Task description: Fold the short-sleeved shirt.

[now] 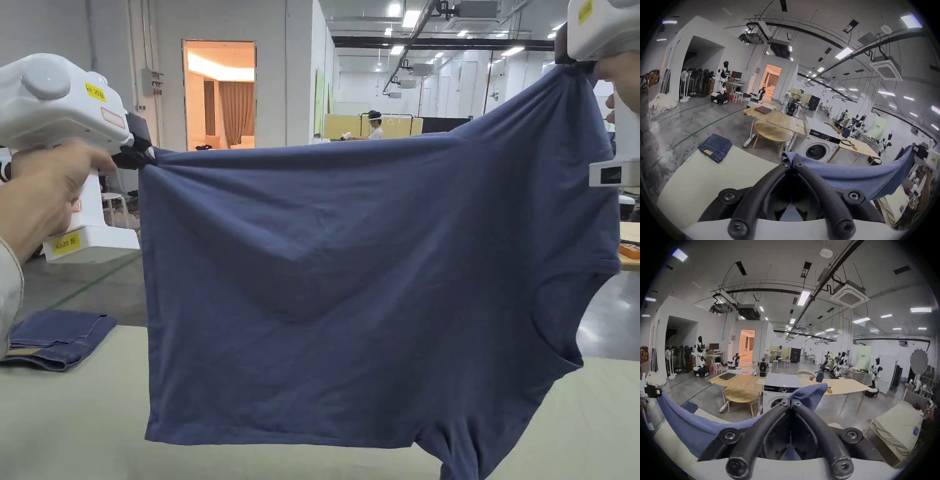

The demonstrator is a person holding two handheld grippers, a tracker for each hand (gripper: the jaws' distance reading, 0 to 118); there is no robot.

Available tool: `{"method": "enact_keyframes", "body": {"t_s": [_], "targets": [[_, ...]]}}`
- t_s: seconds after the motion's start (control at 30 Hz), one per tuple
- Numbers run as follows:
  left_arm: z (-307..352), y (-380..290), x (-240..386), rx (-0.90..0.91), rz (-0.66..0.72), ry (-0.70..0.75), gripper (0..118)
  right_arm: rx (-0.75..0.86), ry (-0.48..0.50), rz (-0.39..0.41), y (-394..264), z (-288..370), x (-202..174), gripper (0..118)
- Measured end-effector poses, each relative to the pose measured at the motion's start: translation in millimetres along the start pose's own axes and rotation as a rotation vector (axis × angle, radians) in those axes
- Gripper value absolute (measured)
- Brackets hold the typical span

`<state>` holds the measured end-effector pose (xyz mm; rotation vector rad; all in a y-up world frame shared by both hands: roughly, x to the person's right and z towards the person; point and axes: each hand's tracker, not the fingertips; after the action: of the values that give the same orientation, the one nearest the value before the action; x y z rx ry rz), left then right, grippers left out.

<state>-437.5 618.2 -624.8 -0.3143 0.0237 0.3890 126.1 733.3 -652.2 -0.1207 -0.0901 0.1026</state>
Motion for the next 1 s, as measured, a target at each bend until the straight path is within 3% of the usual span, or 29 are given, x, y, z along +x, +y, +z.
{"method": "enact_keyframes", "body": {"t_s": [0.2,0.47,0.63,0.77,1.0], "targets": [[-56.6,-18.3,-17.7,-0.037,0.022,0.002,0,0.015,-0.031,0.109,-9.3,-31.1,-24.4,0],[-84.3,-114.2,-51.4,-0.164,0.045,0.009,0,-0.095,0.039,0.099,-112.8,-67.0,-32.2,0],[-86.7,-195.4,-82.1,-0.261,0.056,0.002,0,-0.217,0.121,0.033,-216.8,-65.3,-18.1,0],[-67.2,-256.0,-83.6,-0.302,0.015,0.004,0,-0.305,0.157,-0.075,-300.0,-34.9,-1.2,0],[-7.3,-336.1,-71.0,-0.341,-0.056,-0.004,0,-0.415,0.207,-0.127,-421.6,41.1,17.0,0]]}}
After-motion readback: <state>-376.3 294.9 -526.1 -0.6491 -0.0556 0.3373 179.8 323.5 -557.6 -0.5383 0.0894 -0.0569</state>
